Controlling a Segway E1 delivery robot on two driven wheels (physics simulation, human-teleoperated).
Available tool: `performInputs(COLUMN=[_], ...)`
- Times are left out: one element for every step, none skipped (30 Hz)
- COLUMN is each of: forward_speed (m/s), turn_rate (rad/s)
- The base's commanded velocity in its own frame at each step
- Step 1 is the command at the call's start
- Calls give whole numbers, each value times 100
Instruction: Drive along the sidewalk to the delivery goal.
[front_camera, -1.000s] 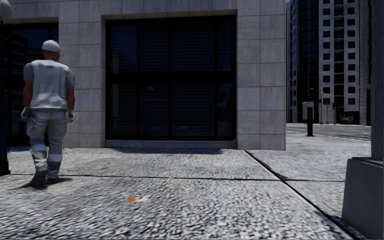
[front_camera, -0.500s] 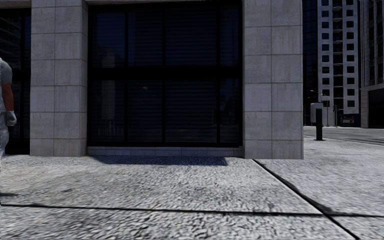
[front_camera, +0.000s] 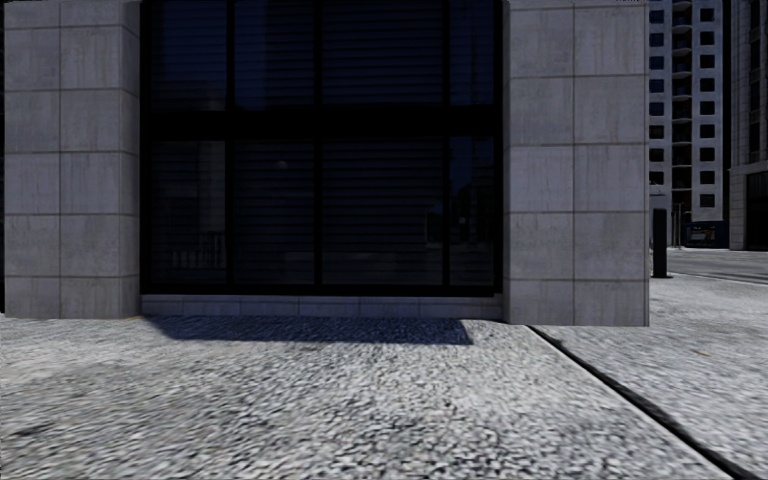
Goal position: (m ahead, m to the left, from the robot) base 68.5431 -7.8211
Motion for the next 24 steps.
performInputs(forward_speed=[131,131,131,131,131,131,131,131,131,131,131,131,131,130,130,130,130,130,130,130,130,130,130,130], turn_rate=[-80,-97,-106,-108,-109,-109,-109,-109,-109,-109,-109,-109,-109,-109,-109,-109,-109,-109,-109,-109,-109,-109,-109,-109])
